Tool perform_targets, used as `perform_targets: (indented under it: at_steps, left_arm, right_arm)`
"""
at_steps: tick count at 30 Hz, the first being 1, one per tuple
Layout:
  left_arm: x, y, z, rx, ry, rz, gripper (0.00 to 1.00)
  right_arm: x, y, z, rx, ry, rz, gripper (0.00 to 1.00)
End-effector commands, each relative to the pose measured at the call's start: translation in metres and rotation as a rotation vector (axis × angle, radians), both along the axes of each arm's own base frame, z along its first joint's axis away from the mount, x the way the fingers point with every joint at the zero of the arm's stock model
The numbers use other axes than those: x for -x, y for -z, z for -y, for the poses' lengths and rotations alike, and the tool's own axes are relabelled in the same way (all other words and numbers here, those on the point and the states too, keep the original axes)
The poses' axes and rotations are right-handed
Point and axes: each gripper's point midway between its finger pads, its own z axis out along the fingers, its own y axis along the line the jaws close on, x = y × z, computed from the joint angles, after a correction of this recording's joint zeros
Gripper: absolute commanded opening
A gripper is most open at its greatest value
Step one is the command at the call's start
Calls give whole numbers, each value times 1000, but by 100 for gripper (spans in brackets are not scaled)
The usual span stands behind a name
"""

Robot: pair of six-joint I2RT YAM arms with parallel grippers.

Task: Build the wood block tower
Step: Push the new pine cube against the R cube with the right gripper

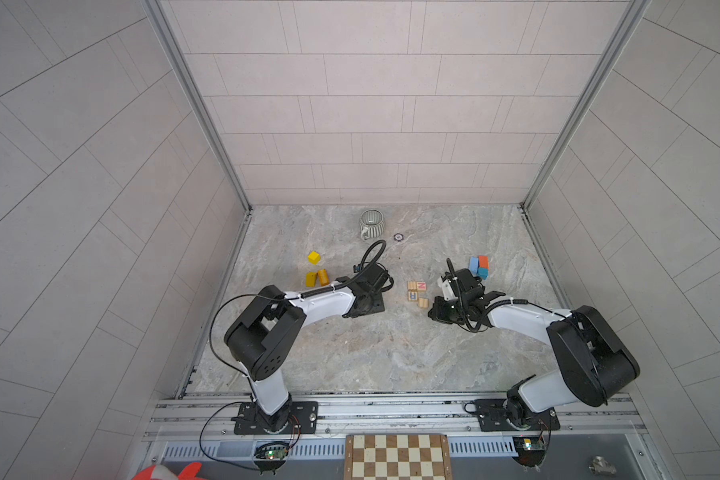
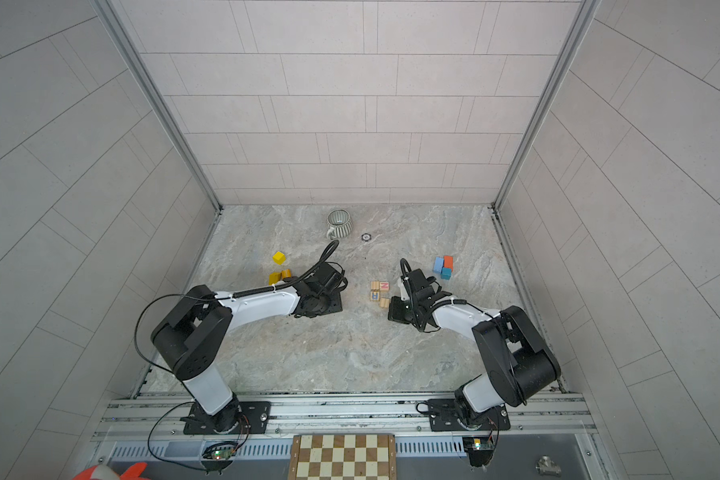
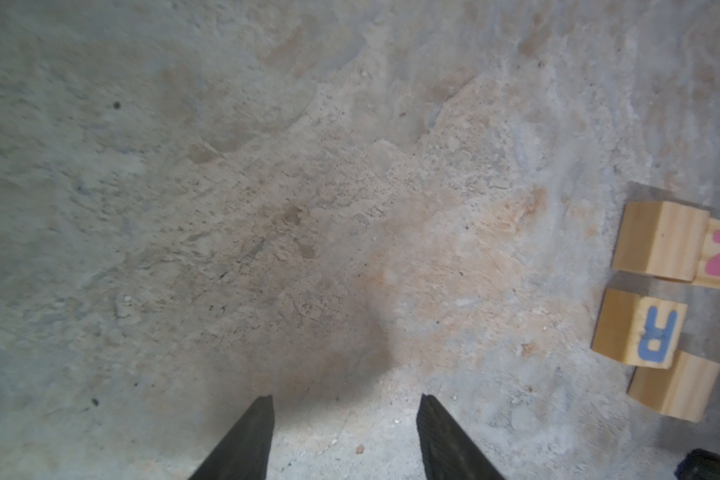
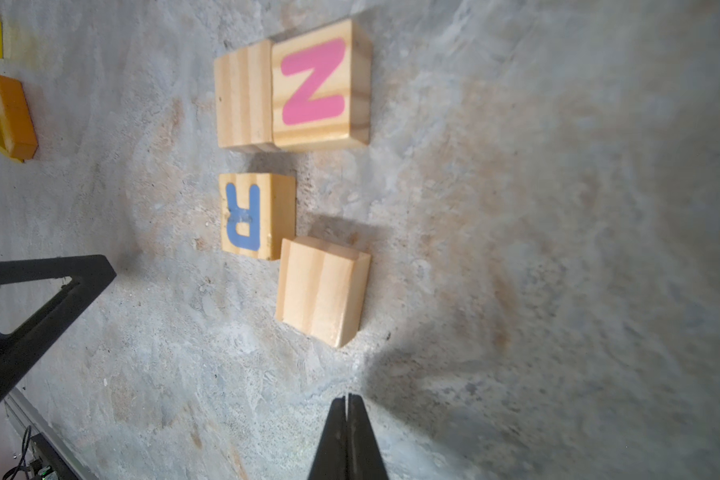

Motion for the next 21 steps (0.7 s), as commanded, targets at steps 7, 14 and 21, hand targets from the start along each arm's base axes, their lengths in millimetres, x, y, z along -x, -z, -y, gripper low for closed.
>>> perform_targets:
  at_steps: [7, 14, 21]
  left_arm:
    - [-2, -11, -5, 2, 15, 41, 68]
    - [-3, -20, -9, -6, 30, 77, 78]
    - [-3, -30, -18, -33, 29, 120, 85]
  right_arm:
    - [-7, 9, 1, 28, 23, -10, 0]
    - [-13, 10, -2, 29, 23, -13, 0]
    - [-18, 13, -2, 42, 24, -17, 0]
